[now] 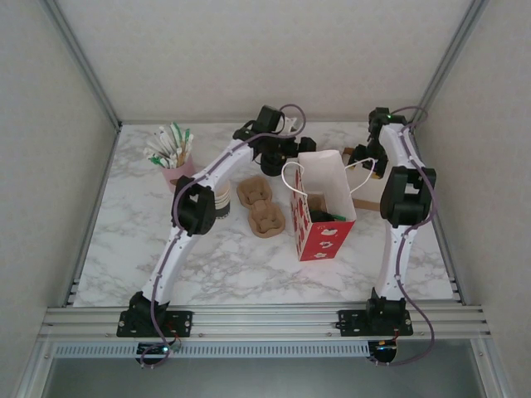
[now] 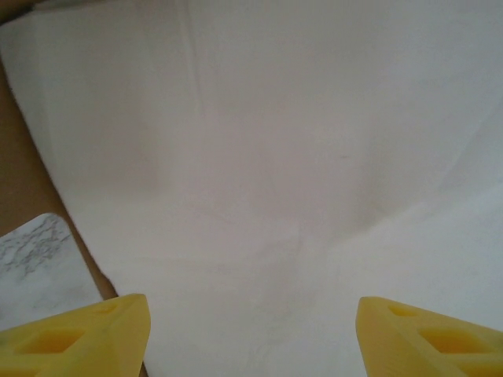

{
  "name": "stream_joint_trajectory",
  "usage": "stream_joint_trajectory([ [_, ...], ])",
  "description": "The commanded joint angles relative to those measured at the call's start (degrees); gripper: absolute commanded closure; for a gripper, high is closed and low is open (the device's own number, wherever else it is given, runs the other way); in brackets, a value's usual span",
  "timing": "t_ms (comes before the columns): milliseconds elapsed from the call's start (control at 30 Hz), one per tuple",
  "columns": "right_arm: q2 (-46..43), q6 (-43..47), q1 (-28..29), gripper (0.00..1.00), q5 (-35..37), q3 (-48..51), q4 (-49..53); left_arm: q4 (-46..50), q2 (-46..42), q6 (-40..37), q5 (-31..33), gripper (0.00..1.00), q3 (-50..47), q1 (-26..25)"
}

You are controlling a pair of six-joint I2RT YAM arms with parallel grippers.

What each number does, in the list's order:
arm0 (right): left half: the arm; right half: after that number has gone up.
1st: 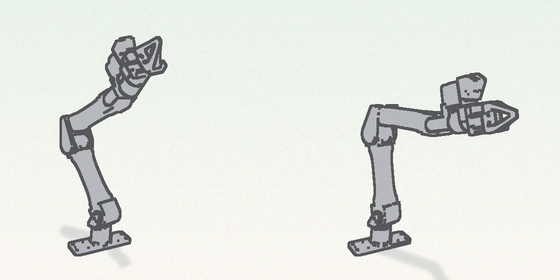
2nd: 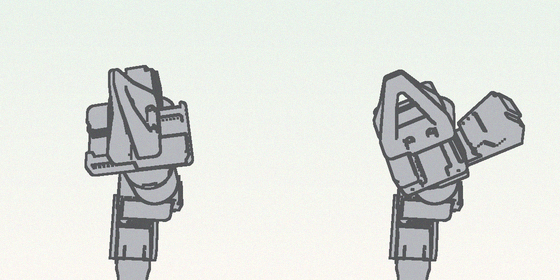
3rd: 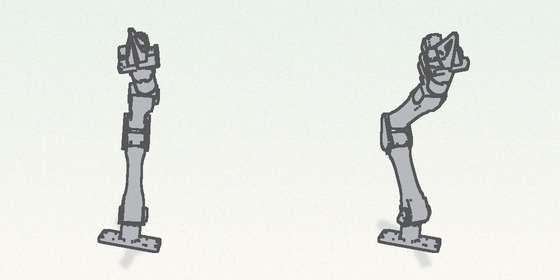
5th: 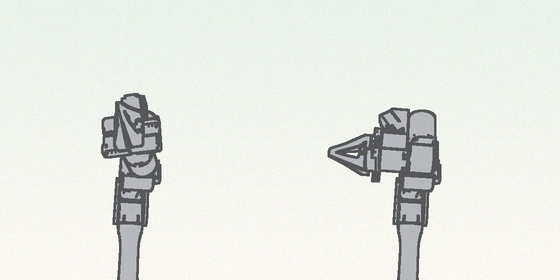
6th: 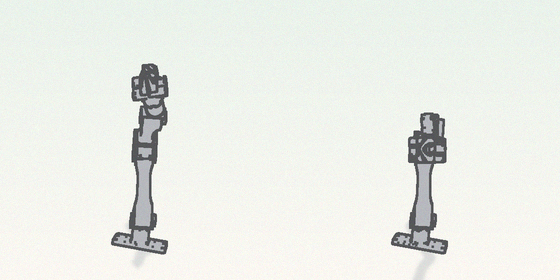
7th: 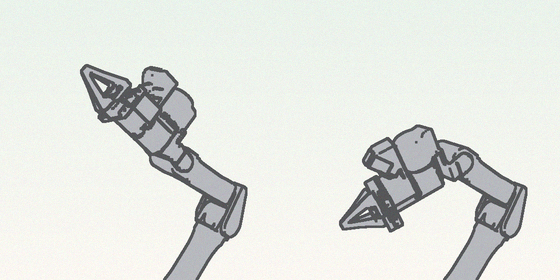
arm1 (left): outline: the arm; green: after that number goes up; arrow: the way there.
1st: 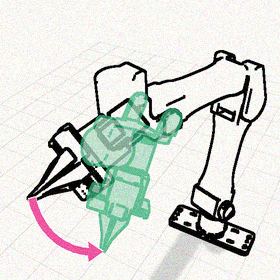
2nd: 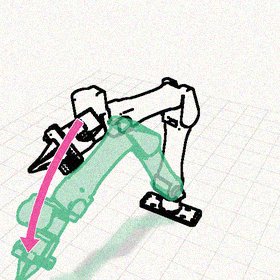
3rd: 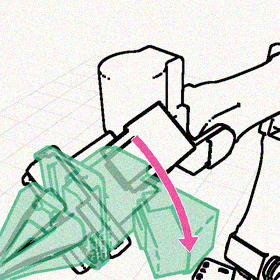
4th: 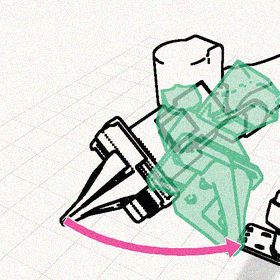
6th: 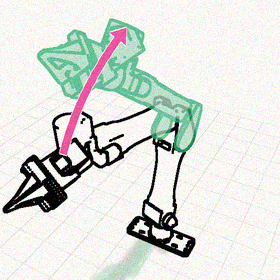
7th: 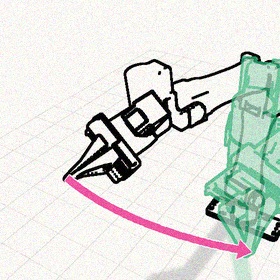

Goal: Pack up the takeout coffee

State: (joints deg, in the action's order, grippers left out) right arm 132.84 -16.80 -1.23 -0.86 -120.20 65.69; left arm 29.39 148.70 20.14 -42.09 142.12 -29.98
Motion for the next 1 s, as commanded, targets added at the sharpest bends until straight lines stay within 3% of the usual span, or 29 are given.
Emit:
stream_joint_trajectory([
  [0,3.5,1.4,0.2,0.30,0.4,-1.8,2.6,-0.5,1.1,-0.6,-1.3,0.01,1.3,-0.3],
  [300,10.2,1.8,0.1,0.30,-0.1,-2.1,2.8,-1.1,1.1,0.1,-1.2,0.01,1.4,-1.0],
  [967,3.2,2.1,0.2,0.59,-1.3,-3.6,2.7,-1.3,1.1,0.5,-0.9,0.02,1.4,-1.2],
])
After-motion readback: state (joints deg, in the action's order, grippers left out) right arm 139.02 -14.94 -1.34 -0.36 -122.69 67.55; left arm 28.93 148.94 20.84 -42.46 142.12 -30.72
